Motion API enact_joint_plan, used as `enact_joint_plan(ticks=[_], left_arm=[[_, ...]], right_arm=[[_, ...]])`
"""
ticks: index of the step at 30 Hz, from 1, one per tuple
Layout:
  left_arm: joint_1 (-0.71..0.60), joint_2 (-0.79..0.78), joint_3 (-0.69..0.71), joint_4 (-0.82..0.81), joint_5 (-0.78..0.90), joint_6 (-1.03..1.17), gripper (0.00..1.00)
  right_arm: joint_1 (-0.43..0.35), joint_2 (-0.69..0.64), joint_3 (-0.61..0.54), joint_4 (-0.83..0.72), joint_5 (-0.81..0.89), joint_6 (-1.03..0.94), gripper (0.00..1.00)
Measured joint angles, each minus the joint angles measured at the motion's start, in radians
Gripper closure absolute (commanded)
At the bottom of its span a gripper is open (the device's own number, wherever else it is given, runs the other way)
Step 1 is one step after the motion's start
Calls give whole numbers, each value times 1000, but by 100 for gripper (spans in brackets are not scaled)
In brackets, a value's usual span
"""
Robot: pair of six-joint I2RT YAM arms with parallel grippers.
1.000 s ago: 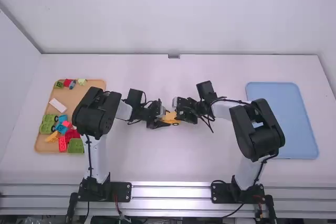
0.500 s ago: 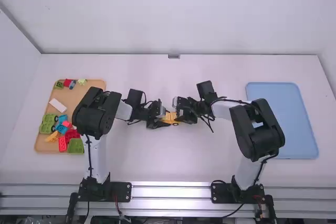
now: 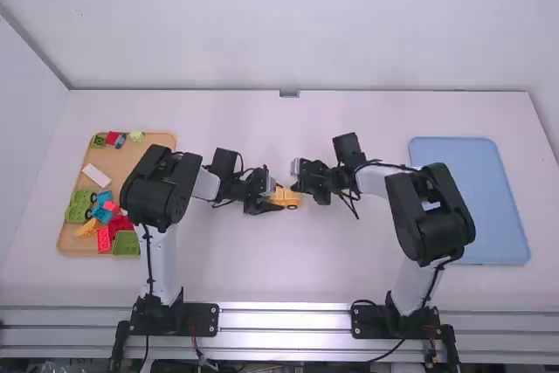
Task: Assemble lego blocks to make yellow taxi
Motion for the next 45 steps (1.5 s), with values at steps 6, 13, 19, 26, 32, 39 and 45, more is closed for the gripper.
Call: enact_joint_plan(ticks=[6,13,19,26,32,39,45], left_arm=[[0,0,0,-3,5,-1,56],[4,0,0,2,-1,-7,59],[3,0,2,2,-8,-8,57],[3,0,2,13,-10,-14,36],[2,1,2,71,-47,-85,1],[16,-114,-2,-88,-98,-186,1],[97,-444,-5,-321,-143,-275,1]], right_arm=[[49,55,124,-182,58,-40,100],[48,109,221,-306,60,-79,100],[24,133,256,-349,16,-106,98],[-81,124,322,-417,-98,-127,1],[-98,47,425,-412,-134,-47,1],[-51,34,484,-416,-132,4,1],[-3,34,546,-417,-105,73,2]])
